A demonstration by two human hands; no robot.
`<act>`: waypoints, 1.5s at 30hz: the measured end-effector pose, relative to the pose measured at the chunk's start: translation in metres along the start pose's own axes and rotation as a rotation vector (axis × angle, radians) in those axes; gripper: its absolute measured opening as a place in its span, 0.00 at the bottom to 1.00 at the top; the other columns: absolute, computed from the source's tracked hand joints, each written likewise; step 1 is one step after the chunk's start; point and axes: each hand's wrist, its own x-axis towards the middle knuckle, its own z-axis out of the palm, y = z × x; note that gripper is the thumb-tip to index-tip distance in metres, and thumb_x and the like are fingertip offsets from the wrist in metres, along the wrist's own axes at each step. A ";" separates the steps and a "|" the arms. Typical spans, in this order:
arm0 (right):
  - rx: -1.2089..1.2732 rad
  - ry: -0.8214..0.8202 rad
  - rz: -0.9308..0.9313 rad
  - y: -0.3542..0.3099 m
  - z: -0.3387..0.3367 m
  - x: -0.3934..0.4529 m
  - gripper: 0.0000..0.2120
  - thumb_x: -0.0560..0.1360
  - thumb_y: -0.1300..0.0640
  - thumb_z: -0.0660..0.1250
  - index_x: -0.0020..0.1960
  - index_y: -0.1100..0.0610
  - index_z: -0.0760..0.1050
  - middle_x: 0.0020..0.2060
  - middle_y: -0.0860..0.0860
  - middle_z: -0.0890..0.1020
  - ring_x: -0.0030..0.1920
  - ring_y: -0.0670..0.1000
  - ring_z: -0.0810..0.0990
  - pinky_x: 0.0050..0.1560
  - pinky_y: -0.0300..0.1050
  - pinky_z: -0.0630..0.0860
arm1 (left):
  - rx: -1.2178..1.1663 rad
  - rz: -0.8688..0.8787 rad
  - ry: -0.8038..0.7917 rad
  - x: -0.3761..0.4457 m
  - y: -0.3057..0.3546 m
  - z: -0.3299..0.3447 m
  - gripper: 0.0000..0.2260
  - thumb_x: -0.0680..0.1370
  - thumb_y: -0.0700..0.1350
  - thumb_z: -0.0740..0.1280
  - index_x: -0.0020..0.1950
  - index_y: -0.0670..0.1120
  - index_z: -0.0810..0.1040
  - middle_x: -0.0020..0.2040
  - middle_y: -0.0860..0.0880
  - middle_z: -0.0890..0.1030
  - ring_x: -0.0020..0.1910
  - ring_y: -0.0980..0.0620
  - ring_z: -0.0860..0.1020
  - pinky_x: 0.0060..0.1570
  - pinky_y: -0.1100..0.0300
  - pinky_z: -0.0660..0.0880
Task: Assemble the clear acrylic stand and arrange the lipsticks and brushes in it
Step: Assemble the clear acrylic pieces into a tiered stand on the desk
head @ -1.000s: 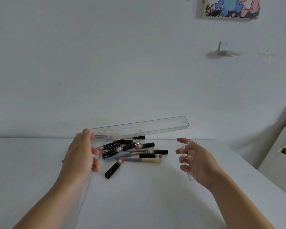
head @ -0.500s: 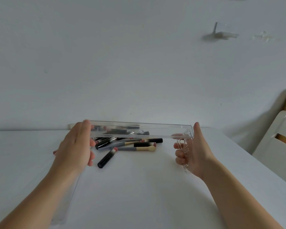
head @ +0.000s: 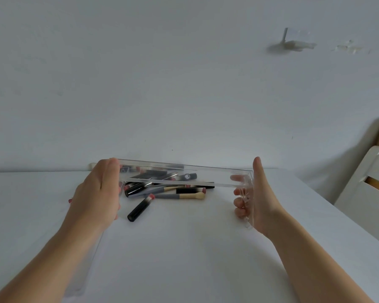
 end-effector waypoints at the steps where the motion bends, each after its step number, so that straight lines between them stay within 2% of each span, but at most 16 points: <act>1: 0.000 -0.012 -0.008 0.000 0.000 -0.001 0.40 0.70 0.22 0.56 0.59 0.55 0.79 0.45 0.55 0.69 0.29 0.49 0.65 0.27 0.42 0.62 | 0.005 0.002 0.002 0.000 0.000 0.000 0.18 0.74 0.66 0.48 0.47 0.58 0.73 0.35 0.53 0.78 0.22 0.53 0.76 0.29 0.57 0.73; 5: 0.017 -0.062 -0.030 0.002 -0.001 -0.002 0.36 0.72 0.25 0.60 0.59 0.55 0.80 0.45 0.55 0.71 0.29 0.49 0.67 0.28 0.43 0.66 | 0.033 -0.005 0.016 0.002 -0.001 -0.002 0.20 0.76 0.65 0.47 0.46 0.54 0.72 0.36 0.47 0.78 0.28 0.43 0.79 0.34 0.51 0.76; 9: 0.020 -0.052 -0.034 0.003 -0.001 0.000 0.32 0.74 0.28 0.60 0.58 0.55 0.81 0.45 0.55 0.74 0.29 0.49 0.69 0.28 0.43 0.69 | 0.062 -0.013 0.011 0.001 -0.001 -0.002 0.21 0.75 0.65 0.47 0.47 0.53 0.72 0.37 0.44 0.78 0.30 0.40 0.78 0.30 0.54 0.74; 11: 0.000 -0.023 -0.034 0.003 -0.001 0.001 0.31 0.75 0.28 0.60 0.58 0.54 0.81 0.46 0.55 0.74 0.29 0.49 0.69 0.29 0.43 0.68 | 0.064 0.002 0.003 0.000 0.001 -0.003 0.20 0.75 0.65 0.48 0.47 0.52 0.71 0.37 0.43 0.78 0.31 0.39 0.79 0.32 0.52 0.75; 14: -0.012 -0.004 -0.044 0.002 0.000 0.001 0.30 0.76 0.29 0.58 0.60 0.53 0.80 0.49 0.55 0.75 0.31 0.49 0.70 0.30 0.43 0.68 | 0.061 0.078 0.015 -0.003 0.004 -0.003 0.21 0.76 0.65 0.49 0.50 0.51 0.71 0.39 0.41 0.78 0.36 0.36 0.79 0.39 0.42 0.78; 17: -0.015 -0.012 -0.060 0.003 0.001 0.001 0.29 0.77 0.30 0.57 0.61 0.52 0.79 0.52 0.55 0.77 0.32 0.50 0.72 0.33 0.43 0.68 | 0.117 0.099 0.022 -0.004 0.004 -0.003 0.22 0.79 0.62 0.47 0.51 0.46 0.71 0.41 0.42 0.77 0.39 0.33 0.78 0.47 0.39 0.77; 21: -0.007 -0.036 -0.081 0.004 0.003 0.000 0.29 0.77 0.29 0.56 0.60 0.51 0.80 0.52 0.56 0.77 0.32 0.50 0.73 0.33 0.43 0.68 | 0.095 -0.002 0.042 -0.003 0.003 -0.002 0.21 0.82 0.61 0.48 0.48 0.48 0.72 0.40 0.44 0.78 0.39 0.36 0.79 0.46 0.42 0.77; 26: -0.005 -0.085 -0.076 0.004 0.002 -0.001 0.29 0.78 0.30 0.56 0.61 0.51 0.80 0.51 0.55 0.76 0.34 0.50 0.72 0.35 0.44 0.69 | 0.093 -0.041 0.048 -0.001 0.002 -0.002 0.21 0.80 0.62 0.47 0.47 0.50 0.72 0.39 0.43 0.78 0.34 0.38 0.79 0.34 0.50 0.77; 29: -0.001 -0.078 -0.066 0.004 0.001 0.000 0.28 0.79 0.32 0.57 0.61 0.52 0.80 0.50 0.55 0.75 0.34 0.50 0.72 0.34 0.44 0.68 | 0.101 -0.041 0.038 -0.002 0.004 -0.003 0.21 0.79 0.63 0.47 0.49 0.49 0.71 0.38 0.42 0.78 0.32 0.38 0.80 0.37 0.47 0.79; 34: 0.007 -0.036 -0.089 0.004 0.003 0.001 0.22 0.80 0.35 0.59 0.54 0.49 0.84 0.47 0.54 0.77 0.33 0.50 0.71 0.35 0.43 0.66 | 0.121 -0.045 0.034 -0.005 0.008 -0.006 0.22 0.81 0.62 0.47 0.50 0.47 0.72 0.41 0.43 0.78 0.40 0.36 0.79 0.46 0.40 0.80; 36: 0.019 -0.030 -0.115 0.004 0.003 0.001 0.21 0.80 0.36 0.60 0.53 0.50 0.84 0.46 0.54 0.77 0.32 0.50 0.72 0.34 0.43 0.66 | 0.136 -0.020 0.031 -0.008 0.011 -0.007 0.21 0.79 0.61 0.47 0.50 0.47 0.71 0.41 0.42 0.78 0.40 0.35 0.79 0.46 0.38 0.78; 39: -0.008 0.003 -0.161 0.005 0.003 0.002 0.20 0.80 0.37 0.60 0.50 0.48 0.85 0.46 0.54 0.78 0.31 0.50 0.71 0.35 0.46 0.65 | 0.125 0.018 0.021 -0.011 0.015 -0.007 0.19 0.76 0.62 0.47 0.49 0.51 0.70 0.40 0.42 0.78 0.39 0.35 0.80 0.43 0.39 0.79; 41: -0.017 0.028 -0.186 0.006 0.003 0.003 0.19 0.80 0.38 0.60 0.49 0.47 0.85 0.45 0.54 0.78 0.30 0.50 0.71 0.33 0.45 0.66 | 0.114 -0.007 0.020 -0.009 0.013 -0.007 0.19 0.75 0.64 0.47 0.46 0.54 0.70 0.39 0.43 0.78 0.34 0.38 0.81 0.40 0.42 0.80; 43: -0.032 0.048 -0.201 0.006 0.003 0.003 0.19 0.80 0.38 0.60 0.48 0.47 0.85 0.45 0.54 0.78 0.29 0.50 0.71 0.31 0.44 0.66 | 0.076 -0.046 0.012 -0.007 0.009 -0.006 0.19 0.73 0.67 0.46 0.45 0.58 0.72 0.38 0.47 0.80 0.27 0.47 0.81 0.36 0.50 0.79; 45: -0.058 0.069 -0.218 0.005 0.001 0.002 0.19 0.80 0.38 0.60 0.49 0.47 0.85 0.46 0.55 0.80 0.29 0.51 0.73 0.30 0.44 0.68 | 0.024 -0.063 -0.012 -0.005 0.007 -0.005 0.19 0.72 0.70 0.48 0.45 0.63 0.74 0.38 0.50 0.82 0.27 0.51 0.82 0.39 0.50 0.80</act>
